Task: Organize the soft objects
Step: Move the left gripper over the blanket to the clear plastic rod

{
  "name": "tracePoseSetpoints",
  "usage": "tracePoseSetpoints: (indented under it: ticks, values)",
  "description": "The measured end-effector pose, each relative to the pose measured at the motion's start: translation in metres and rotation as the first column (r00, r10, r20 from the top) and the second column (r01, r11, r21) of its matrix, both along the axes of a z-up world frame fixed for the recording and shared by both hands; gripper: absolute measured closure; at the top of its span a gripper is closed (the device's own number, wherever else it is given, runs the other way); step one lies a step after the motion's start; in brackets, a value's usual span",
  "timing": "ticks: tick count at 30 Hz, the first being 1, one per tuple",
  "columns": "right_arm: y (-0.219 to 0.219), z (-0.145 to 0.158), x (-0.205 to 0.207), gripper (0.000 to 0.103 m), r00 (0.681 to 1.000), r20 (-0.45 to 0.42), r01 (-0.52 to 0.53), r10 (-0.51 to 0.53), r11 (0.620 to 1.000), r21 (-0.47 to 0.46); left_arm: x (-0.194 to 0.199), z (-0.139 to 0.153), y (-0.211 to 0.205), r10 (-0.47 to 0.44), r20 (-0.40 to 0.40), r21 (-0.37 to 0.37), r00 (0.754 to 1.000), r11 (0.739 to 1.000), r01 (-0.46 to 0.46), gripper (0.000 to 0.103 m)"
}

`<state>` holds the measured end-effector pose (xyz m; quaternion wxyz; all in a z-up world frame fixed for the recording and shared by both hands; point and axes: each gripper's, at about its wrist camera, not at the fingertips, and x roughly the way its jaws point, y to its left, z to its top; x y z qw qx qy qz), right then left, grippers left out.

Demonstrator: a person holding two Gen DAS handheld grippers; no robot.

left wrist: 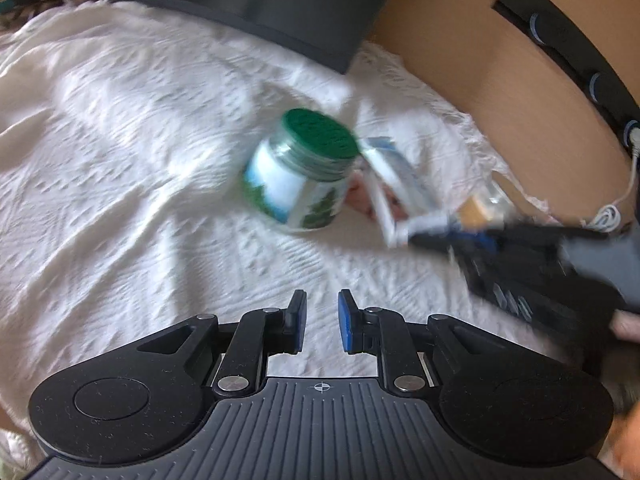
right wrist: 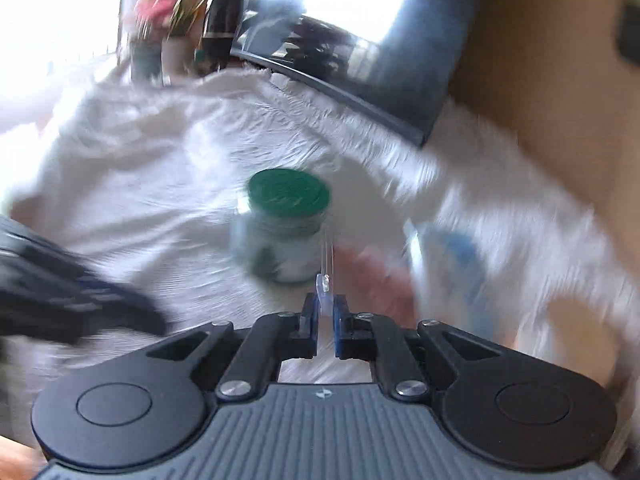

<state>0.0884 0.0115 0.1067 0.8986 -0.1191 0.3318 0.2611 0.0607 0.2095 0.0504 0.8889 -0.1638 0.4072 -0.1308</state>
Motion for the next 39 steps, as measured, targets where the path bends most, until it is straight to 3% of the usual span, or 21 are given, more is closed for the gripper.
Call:
tracePoseSetpoints:
  ticks: [5,8,10,14,18,20,22,26,29,34,39]
  values:
    - [-0.050,-0.010,-0.030,0.096,0.972,-0.211,0.142,-0.104,0.974,0.175,0.019,0.010,-0.029,-0.060,0.037,0.009,0.998,0.998,0.060,0.084]
    - [-0.074,-0.022,-0.043,0.095,0.949,-0.285,0.197,-0.137,0.961,0.194,0.041,0.015,-0.053,-0.083,0.064,0.042,0.995,0.996,0.081,0.084]
    - [-0.088,-0.024,-0.053,0.090,0.946,-0.277,0.223,-0.169,0.959,0.175,0.056,0.019,-0.069,-0.082,0.083,0.082,0.993,0.994,0.075,0.084]
    - [-0.106,-0.020,-0.074,0.065,0.949,-0.216,0.259,-0.228,0.958,0.125,0.088,0.019,-0.101,-0.099,0.128,0.170,0.987,0.983,0.076,0.084]
    - [-0.128,-0.023,-0.085,0.065,0.938,-0.200,0.307,-0.283,0.946,0.100,0.125,0.008,-0.133,-0.181,0.080,0.320,0.980,0.936,0.147,0.084]
    - [-0.138,-0.025,-0.085,0.065,0.928,-0.206,0.334,-0.311,0.938,0.089,0.142,0.000,-0.140,-0.187,0.025,0.340,0.982,0.925,0.167,0.084]
    - [-0.147,-0.025,-0.085,0.065,0.921,-0.196,0.358,-0.338,0.931,0.078,0.158,-0.007,-0.144,-0.181,-0.016,0.335,0.983,0.926,0.176,0.084]
    - [-0.158,-0.029,-0.081,0.063,0.917,-0.177,0.374,-0.359,0.925,0.062,0.172,-0.011,-0.159,-0.216,-0.025,0.356,0.976,0.910,0.211,0.084]
    - [-0.167,-0.037,-0.074,0.062,0.912,-0.189,0.381,-0.364,0.923,0.060,0.179,-0.013,-0.168,-0.227,-0.050,0.356,0.973,0.906,0.230,0.073]
    - [-0.178,-0.051,-0.063,0.061,0.912,-0.176,0.384,-0.371,0.922,0.047,0.185,-0.015,-0.161,-0.149,-0.106,0.261,0.983,0.950,0.172,0.070]
    - [-0.189,-0.063,-0.059,0.057,0.912,-0.189,0.385,-0.364,0.918,0.092,0.183,-0.021,-0.157,-0.175,-0.183,0.153,0.967,0.967,0.204,0.067]
